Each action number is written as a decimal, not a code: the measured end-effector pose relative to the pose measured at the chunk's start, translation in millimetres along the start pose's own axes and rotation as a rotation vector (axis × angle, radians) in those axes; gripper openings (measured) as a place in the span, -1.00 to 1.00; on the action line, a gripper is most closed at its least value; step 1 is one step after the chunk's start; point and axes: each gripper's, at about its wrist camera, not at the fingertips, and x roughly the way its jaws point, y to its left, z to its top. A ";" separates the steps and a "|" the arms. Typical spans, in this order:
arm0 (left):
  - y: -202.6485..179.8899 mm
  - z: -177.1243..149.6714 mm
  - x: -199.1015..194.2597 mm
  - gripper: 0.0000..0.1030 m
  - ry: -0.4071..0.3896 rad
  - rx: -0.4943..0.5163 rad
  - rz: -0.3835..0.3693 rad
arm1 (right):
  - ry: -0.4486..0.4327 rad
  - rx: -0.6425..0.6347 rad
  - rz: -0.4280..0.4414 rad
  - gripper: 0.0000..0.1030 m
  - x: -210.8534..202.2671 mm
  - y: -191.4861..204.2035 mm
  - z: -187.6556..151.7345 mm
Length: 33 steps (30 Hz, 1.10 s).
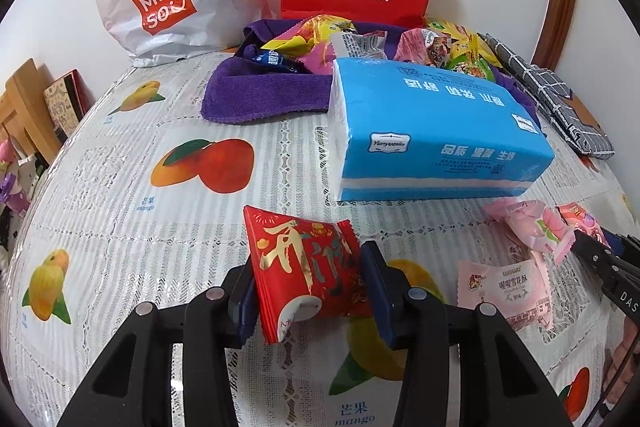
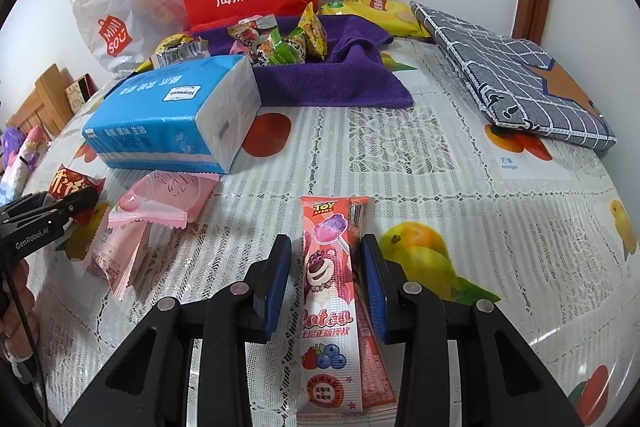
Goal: Organize snacks
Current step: 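Carry the red packet and Lotso pack over the purple towel with both tools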
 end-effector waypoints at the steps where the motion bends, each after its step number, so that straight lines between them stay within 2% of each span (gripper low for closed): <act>1: 0.4 0.7 0.1 -0.14 0.001 -0.001 -0.005 | 0.002 -0.003 -0.002 -0.29 0.9 -0.5 1.5; 6: 3.2 1.5 -1.0 -0.13 0.002 -0.018 -0.022 | 0.008 -0.006 -0.002 -0.28 -0.2 -0.7 2.1; 9: 4.4 -1.1 -1.7 -0.19 -0.004 -0.026 -0.018 | 0.004 0.001 0.007 -0.29 -0.7 -2.5 -0.2; 14: 4.0 -2.6 -5.2 -0.21 0.004 -0.011 -0.041 | 0.000 0.045 0.023 -0.52 -2.3 -9.8 0.9; 15: 3.7 -3.1 -6.7 -0.27 0.008 -0.009 -0.040 | -0.001 0.060 0.033 -0.56 -2.9 -12.2 1.1; 19: 2.8 -2.8 -17.2 -0.32 0.013 -0.005 -0.070 | -0.004 0.065 0.034 -0.60 -5.6 -12.4 0.1; 23: 3.2 2.3 -28.9 -0.34 -0.005 0.004 -0.068 | 0.006 0.066 0.039 -0.61 -7.8 -8.7 0.8; 33: 9.4 39.4 -56.7 -0.34 -0.038 -0.026 -0.165 | -0.062 0.029 0.050 -0.61 -38.6 5.7 46.1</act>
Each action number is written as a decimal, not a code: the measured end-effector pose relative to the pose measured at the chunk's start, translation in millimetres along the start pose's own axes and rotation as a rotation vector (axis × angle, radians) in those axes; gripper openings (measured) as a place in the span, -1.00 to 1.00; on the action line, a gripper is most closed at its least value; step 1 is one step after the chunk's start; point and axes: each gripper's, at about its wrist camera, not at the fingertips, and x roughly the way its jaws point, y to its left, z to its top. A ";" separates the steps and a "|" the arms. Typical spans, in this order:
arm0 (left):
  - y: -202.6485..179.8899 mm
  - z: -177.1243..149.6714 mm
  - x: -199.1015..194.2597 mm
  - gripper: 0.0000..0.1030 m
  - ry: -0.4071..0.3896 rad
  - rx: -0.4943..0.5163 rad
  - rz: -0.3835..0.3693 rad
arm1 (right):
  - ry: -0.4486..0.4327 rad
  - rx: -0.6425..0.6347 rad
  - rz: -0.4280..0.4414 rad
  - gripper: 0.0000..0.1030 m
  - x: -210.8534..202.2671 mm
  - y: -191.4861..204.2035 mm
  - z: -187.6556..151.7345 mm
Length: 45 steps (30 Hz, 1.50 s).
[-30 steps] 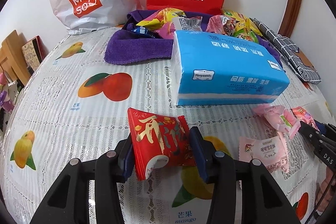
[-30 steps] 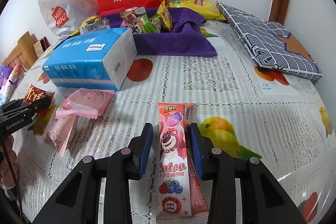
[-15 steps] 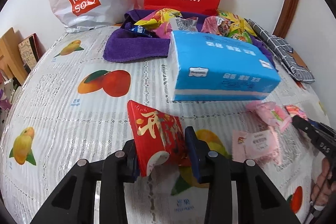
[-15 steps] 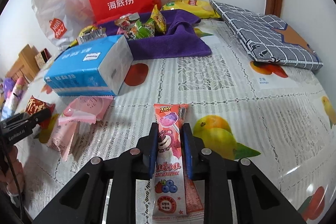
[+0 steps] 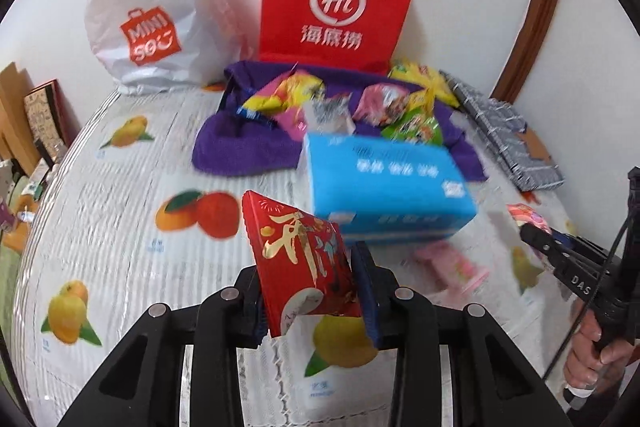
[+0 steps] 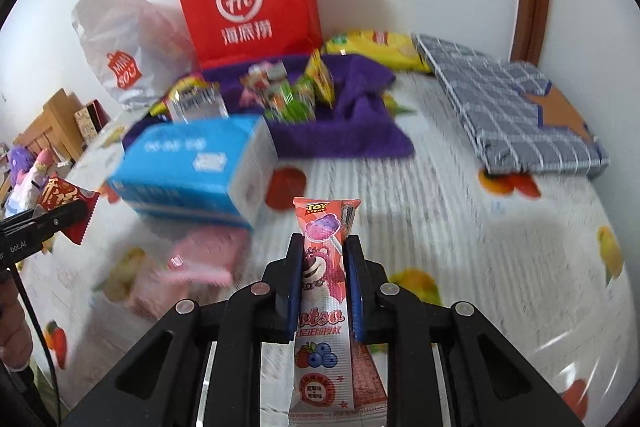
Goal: Organize snacks
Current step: 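Carry the red packet and Lotso pack over the purple towel with both tools, then open both tools to drop the packets onto the purple towel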
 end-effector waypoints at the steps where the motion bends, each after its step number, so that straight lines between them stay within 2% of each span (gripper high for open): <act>1: -0.9 6.0 -1.6 -0.34 -0.005 0.002 -0.004 | -0.011 -0.008 0.003 -0.61 -2.8 3.9 9.1; 9: -2.8 67.0 -10.6 -0.34 -0.062 0.020 0.016 | -0.081 -0.020 0.041 -0.61 -7.9 21.7 79.3; 13: 2.0 97.2 -13.5 -0.33 -0.084 0.015 0.021 | -0.104 -0.041 0.010 -0.61 -4.4 29.8 114.8; 16: 7.1 119.1 -10.5 -0.33 -0.091 0.001 0.017 | -0.118 -0.040 0.027 -0.61 2.1 31.6 140.5; 28: 13.7 186.9 18.0 -0.34 -0.105 -0.015 0.006 | -0.148 0.001 0.039 -0.61 36.6 29.6 211.7; 35: 9.0 211.0 39.5 -0.33 -0.113 -0.011 0.017 | -0.156 0.009 0.048 -0.61 53.7 26.5 230.5; 40: 9.4 209.6 63.5 -0.33 -0.098 -0.002 0.017 | -0.102 0.034 0.071 -0.61 84.5 18.2 218.3; 42: 12.0 204.2 74.7 -0.33 -0.082 0.005 0.020 | -0.054 0.027 0.053 -0.61 99.8 15.1 217.6; 45: 19.0 205.3 85.6 -0.33 -0.054 -0.006 0.042 | -0.053 0.034 0.056 -0.61 106.6 9.5 216.8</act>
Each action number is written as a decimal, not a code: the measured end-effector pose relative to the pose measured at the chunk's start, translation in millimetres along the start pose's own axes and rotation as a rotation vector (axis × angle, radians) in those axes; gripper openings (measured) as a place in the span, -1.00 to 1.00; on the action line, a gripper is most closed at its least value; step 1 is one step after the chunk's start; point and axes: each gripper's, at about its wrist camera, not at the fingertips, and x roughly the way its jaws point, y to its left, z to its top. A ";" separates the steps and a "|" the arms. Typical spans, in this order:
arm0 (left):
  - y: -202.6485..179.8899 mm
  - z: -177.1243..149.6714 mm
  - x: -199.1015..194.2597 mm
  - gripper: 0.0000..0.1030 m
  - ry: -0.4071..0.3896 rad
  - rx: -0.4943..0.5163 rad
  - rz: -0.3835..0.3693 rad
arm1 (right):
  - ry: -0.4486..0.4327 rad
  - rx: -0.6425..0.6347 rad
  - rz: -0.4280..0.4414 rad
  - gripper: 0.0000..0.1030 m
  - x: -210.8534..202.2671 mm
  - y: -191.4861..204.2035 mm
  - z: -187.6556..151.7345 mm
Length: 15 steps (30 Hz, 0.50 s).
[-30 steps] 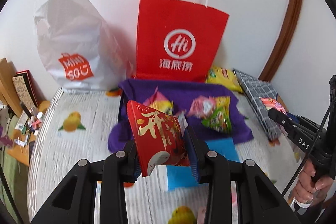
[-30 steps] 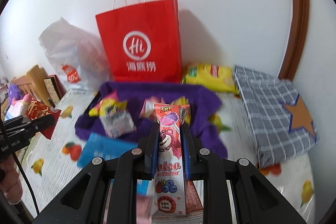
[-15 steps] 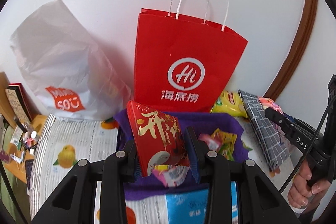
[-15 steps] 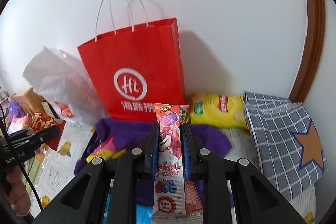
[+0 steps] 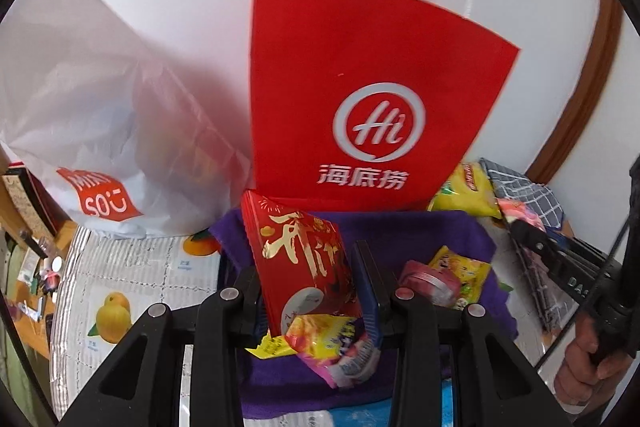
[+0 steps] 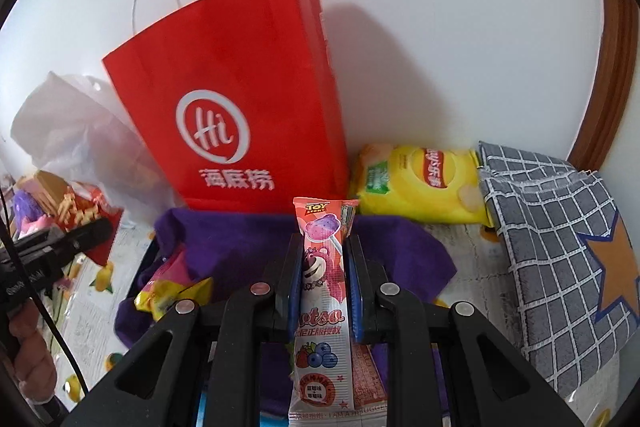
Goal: Organize snacks
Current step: 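Open both tools to drop the packets onto the purple towel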
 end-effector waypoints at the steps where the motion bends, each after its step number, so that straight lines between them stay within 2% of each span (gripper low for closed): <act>1: 3.2 0.1 1.2 -0.33 0.001 -0.009 -0.007 | 0.009 -0.003 0.007 -0.61 1.8 -1.4 -0.7; 6: 11.0 -0.4 7.3 -0.33 0.018 -0.026 -0.017 | 0.020 -0.029 -0.021 -0.61 9.3 -4.5 -5.2; 15: 8.8 -2.5 11.7 -0.33 0.032 -0.022 -0.019 | 0.043 -0.045 -0.012 -0.61 14.4 -6.0 -7.2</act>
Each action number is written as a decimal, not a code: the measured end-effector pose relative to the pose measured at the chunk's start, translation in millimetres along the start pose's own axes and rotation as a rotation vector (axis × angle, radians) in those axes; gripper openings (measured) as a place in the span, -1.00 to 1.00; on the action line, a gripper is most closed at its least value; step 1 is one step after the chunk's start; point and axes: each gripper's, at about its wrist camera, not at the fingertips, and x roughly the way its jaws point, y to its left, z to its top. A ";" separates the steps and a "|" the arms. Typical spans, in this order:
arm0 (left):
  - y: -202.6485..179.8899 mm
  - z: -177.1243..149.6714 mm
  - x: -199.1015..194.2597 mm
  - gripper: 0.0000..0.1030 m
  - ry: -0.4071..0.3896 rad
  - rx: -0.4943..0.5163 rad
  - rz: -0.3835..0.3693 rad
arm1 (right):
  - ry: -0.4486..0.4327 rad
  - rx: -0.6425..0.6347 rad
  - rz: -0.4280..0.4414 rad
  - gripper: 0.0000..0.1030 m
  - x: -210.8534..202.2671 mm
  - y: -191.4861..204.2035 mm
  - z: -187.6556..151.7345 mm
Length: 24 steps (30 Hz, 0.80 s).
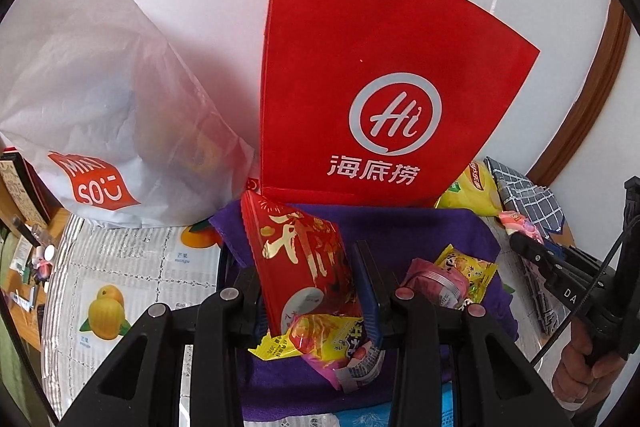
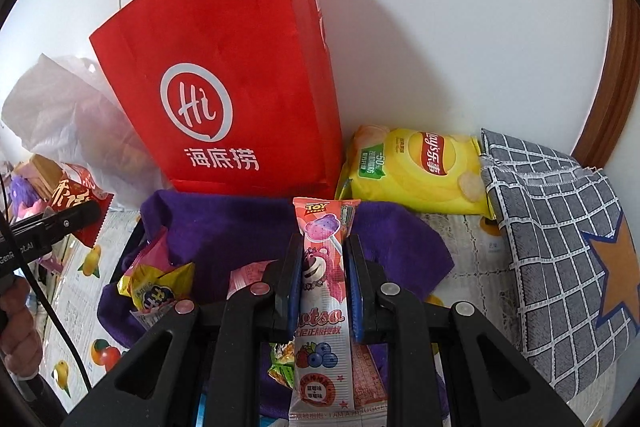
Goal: Organize snacks
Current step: 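Open both tools to drop the packets onto the purple towel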
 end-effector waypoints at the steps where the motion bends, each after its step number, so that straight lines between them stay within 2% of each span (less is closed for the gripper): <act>1: -1.2 -0.2 1.2 -0.33 0.002 0.003 0.000 | 0.001 -0.008 0.000 -0.61 -0.1 1.0 -0.2; 17: -0.5 -3.0 14.6 -0.33 0.046 0.002 0.011 | 0.081 -0.033 -0.002 -0.60 18.3 0.8 -6.6; 24: 4.5 -2.6 21.5 -0.33 0.067 -0.016 0.017 | 0.120 -0.030 0.038 -0.60 29.0 3.3 -10.2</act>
